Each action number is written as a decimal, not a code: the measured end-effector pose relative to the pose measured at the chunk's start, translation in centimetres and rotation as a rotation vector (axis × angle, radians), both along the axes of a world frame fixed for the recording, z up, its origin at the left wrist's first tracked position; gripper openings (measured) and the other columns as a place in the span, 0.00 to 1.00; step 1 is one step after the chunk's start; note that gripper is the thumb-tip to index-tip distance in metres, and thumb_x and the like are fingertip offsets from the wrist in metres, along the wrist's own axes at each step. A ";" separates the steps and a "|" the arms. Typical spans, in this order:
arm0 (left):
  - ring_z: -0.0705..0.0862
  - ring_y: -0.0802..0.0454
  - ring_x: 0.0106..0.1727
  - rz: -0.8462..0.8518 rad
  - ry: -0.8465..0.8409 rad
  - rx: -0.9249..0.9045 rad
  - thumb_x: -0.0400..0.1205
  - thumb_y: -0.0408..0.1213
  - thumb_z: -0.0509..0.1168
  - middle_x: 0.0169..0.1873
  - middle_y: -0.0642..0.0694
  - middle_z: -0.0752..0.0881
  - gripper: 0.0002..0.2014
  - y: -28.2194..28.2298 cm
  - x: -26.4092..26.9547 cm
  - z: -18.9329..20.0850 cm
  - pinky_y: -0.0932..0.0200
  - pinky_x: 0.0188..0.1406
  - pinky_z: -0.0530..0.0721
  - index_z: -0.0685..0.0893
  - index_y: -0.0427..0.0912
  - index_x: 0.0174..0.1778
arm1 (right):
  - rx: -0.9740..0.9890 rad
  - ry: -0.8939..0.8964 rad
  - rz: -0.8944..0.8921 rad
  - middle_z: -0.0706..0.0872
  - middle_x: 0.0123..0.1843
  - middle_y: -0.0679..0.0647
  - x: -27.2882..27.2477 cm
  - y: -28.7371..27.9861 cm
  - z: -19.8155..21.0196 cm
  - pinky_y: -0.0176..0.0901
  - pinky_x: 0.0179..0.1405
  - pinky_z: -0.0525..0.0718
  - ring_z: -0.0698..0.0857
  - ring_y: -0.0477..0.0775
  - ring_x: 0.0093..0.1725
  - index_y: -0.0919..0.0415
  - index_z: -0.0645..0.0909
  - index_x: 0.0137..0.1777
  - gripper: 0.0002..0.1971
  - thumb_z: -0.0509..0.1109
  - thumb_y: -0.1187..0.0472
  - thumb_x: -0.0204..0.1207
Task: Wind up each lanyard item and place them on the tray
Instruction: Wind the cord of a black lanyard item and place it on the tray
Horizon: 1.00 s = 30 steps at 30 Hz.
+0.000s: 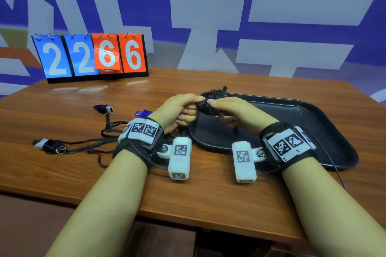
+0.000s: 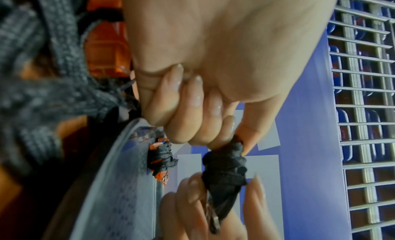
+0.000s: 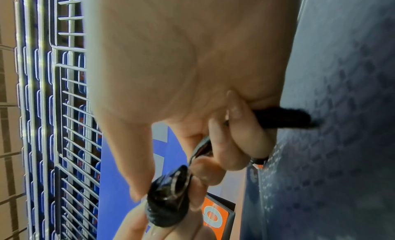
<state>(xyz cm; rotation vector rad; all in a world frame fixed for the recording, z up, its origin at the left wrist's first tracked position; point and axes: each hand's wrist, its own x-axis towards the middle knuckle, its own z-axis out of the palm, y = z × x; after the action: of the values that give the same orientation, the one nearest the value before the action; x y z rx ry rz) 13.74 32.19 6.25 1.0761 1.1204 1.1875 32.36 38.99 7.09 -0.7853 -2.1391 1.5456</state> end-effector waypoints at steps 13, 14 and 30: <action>0.78 0.49 0.25 0.120 0.249 0.226 0.88 0.45 0.61 0.38 0.38 0.82 0.11 -0.3 0.6 0.4 0.64 0.18 0.70 0.82 0.42 0.51 | 0.074 -0.017 -0.002 0.69 0.25 0.46 -0.2 -0.6 0.5 0.35 0.24 0.58 0.61 0.45 0.24 0.63 0.84 0.39 0.24 0.60 0.45 0.85; 0.80 0.48 0.27 0.097 0.237 0.241 0.88 0.44 0.61 0.41 0.35 0.82 0.12 -0.4 0.5 0.5 0.64 0.20 0.72 0.83 0.40 0.56 | 0.048 0.004 -0.003 0.69 0.25 0.46 -0.2 -0.5 0.5 0.35 0.23 0.58 0.61 0.45 0.24 0.62 0.84 0.39 0.23 0.59 0.45 0.86; 0.73 0.58 0.18 0.053 0.181 0.227 0.90 0.42 0.58 0.29 0.43 0.82 0.14 -0.3 1.0 0.4 0.67 0.17 0.62 0.75 0.38 0.42 | -0.140 0.216 -0.153 0.73 0.30 0.51 -0.3 0.5 0.0 0.30 0.20 0.60 0.63 0.41 0.22 0.61 0.77 0.50 0.07 0.59 0.69 0.85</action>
<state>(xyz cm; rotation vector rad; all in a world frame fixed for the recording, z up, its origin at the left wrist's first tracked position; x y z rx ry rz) 14.75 31.85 6.65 1.3563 1.1790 1.3018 32.02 39.52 7.08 -0.7687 -1.7922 1.6313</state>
